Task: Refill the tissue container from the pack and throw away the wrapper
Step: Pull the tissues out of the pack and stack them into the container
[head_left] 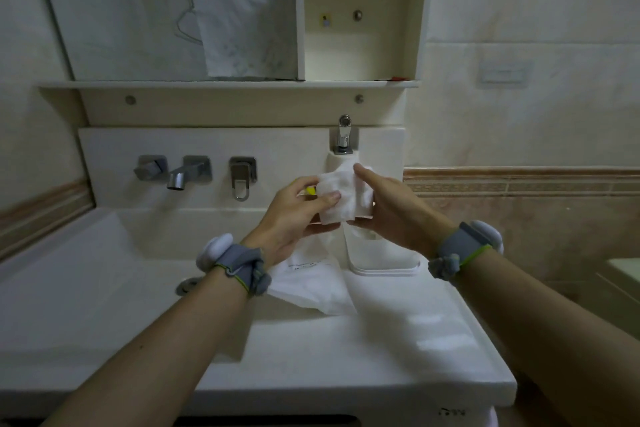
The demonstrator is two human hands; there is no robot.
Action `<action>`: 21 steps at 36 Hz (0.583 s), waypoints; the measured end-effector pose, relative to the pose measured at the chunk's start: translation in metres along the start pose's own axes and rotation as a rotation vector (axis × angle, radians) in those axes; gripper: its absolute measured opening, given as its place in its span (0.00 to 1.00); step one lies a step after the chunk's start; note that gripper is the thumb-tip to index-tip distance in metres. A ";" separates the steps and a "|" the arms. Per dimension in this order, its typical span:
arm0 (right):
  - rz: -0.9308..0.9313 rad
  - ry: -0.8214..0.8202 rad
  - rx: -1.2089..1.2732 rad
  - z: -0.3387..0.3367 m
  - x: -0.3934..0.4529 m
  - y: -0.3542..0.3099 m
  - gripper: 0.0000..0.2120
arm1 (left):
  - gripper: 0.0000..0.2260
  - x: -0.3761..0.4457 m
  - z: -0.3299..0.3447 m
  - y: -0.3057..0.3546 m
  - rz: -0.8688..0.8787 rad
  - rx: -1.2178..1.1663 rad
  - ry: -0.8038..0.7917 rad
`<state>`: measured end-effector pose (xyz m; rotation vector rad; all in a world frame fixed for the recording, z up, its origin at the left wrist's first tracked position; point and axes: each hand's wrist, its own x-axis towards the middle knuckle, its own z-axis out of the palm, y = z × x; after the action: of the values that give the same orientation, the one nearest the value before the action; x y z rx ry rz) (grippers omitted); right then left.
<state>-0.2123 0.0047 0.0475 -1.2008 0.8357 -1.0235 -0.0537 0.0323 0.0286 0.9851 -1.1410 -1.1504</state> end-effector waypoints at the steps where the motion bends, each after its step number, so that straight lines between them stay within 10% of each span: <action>1: 0.008 0.034 -0.002 0.000 0.000 -0.001 0.17 | 0.16 0.000 0.000 0.001 -0.002 0.010 -0.010; 21: -0.007 0.177 -0.037 0.001 0.000 0.001 0.18 | 0.13 -0.001 -0.009 -0.001 0.016 -0.056 -0.078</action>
<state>-0.2110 0.0056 0.0467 -1.1569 0.9928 -1.1357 -0.0451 0.0327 0.0260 0.8935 -1.1703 -1.2109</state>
